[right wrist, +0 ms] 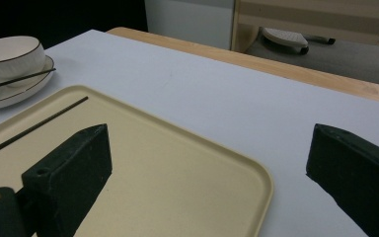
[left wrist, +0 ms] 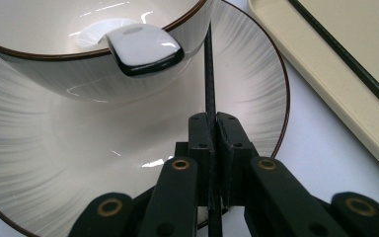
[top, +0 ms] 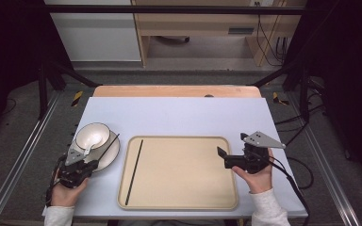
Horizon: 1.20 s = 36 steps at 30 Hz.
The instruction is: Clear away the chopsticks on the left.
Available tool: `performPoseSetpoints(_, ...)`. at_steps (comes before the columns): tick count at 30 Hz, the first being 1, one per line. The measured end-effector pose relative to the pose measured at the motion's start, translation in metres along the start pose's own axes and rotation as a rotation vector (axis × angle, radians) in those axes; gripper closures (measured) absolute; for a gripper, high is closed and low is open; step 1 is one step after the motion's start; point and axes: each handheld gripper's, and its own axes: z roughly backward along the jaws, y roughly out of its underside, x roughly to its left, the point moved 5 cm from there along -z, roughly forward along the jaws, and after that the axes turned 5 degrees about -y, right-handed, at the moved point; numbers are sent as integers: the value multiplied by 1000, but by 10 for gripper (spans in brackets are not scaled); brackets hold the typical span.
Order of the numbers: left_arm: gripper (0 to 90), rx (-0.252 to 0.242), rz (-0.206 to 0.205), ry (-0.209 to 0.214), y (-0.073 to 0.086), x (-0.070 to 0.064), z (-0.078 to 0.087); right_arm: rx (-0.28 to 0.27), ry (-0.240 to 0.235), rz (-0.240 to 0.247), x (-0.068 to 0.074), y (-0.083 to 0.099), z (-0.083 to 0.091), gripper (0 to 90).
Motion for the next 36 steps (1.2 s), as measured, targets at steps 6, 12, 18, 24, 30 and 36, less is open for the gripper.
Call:
performPoseSetpoints(6, 856, -29, 12, -1, -4, -4, 5, -1, 1, 0, 0, 0, 1, 36)
performPoseSetpoints(12, 856, -53, 22, -2, -8, -11, 10, -5, 5, 0, -1, -1, 2, 35)
performPoseSetpoints(18, 856, -68, 32, -12, -11, -17, 15, -6, 6, 2, -2, -1, 3, 34)
performPoseSetpoints(24, 857, -88, 63, -14, -15, -23, 18, -12, 14, 2, -3, -2, 4, 31)
performPoseSetpoints(30, 857, -101, 67, -13, -17, -32, 20, -8, 14, 2, -2, -1, 3, 31)
performPoseSetpoints(36, 857, -122, 69, -19, -21, -44, 22, -10, 17, 3, -3, -2, 4, 32)
